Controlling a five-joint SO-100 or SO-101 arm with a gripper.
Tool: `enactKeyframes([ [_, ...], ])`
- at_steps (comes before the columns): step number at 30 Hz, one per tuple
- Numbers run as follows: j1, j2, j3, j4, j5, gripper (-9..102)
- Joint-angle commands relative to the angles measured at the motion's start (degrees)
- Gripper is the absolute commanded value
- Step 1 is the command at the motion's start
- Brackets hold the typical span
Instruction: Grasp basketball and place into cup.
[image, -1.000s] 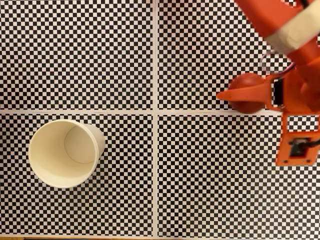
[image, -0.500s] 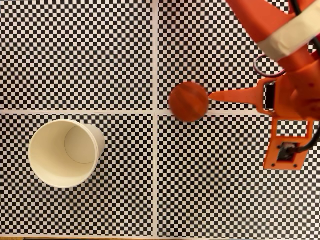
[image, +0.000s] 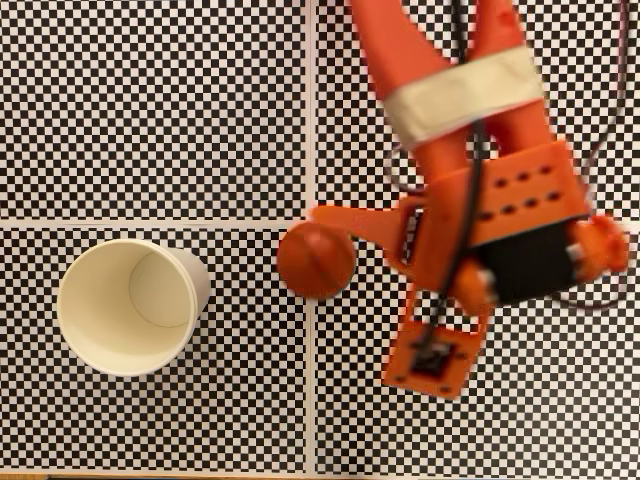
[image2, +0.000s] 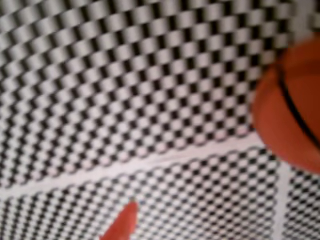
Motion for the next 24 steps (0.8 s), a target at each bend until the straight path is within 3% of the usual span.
enactKeyframes([
  [1,2.4,3.1,-2.3,0.2,-1.0,67],
  [13,4.9,-14.2,-26.6,0.4,1.6,73],
  [16,4.9,-20.8,-39.0,4.4,1.6,73],
  [24,4.0,-25.8,-49.8,4.6,2.3,73],
])
